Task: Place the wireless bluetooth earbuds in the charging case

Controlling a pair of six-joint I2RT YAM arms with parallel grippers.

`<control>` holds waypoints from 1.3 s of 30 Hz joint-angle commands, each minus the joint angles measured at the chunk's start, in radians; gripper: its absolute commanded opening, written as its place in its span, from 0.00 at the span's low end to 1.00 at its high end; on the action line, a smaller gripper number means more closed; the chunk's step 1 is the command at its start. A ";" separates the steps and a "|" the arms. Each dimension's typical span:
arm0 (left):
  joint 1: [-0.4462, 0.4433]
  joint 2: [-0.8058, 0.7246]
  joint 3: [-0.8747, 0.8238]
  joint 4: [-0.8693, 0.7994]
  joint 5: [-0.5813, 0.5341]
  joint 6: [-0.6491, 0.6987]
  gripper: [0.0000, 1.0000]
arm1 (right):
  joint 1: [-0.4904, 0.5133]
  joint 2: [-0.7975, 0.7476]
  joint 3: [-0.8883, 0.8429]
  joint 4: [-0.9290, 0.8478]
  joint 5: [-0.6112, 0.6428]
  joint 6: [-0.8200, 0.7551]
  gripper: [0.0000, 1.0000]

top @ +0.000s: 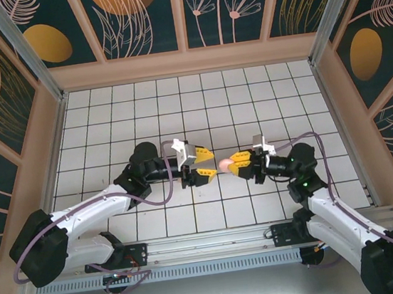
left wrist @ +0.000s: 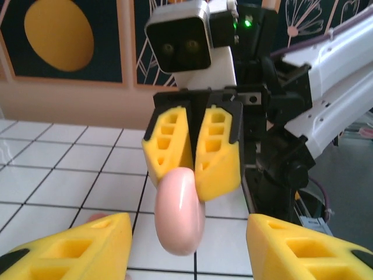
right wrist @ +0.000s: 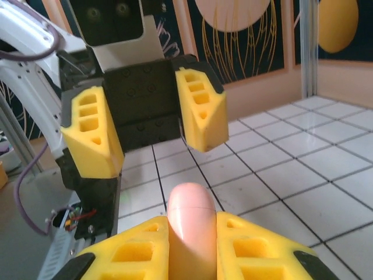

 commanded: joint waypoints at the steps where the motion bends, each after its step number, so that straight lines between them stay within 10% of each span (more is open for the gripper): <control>1: -0.001 0.007 0.001 0.100 0.025 -0.036 0.54 | 0.044 -0.031 -0.007 0.212 0.085 0.101 0.19; 27: -0.002 0.076 0.101 -0.035 0.134 -0.002 0.15 | 0.143 0.018 0.051 0.174 0.135 0.037 0.20; 32: -0.002 0.061 0.199 -0.427 0.049 0.215 0.14 | 0.136 -0.076 0.117 -0.178 0.170 -0.152 0.49; 39: -0.003 0.081 0.325 -0.842 -0.102 0.462 0.14 | 0.114 -0.092 0.332 -0.806 0.268 -0.540 0.55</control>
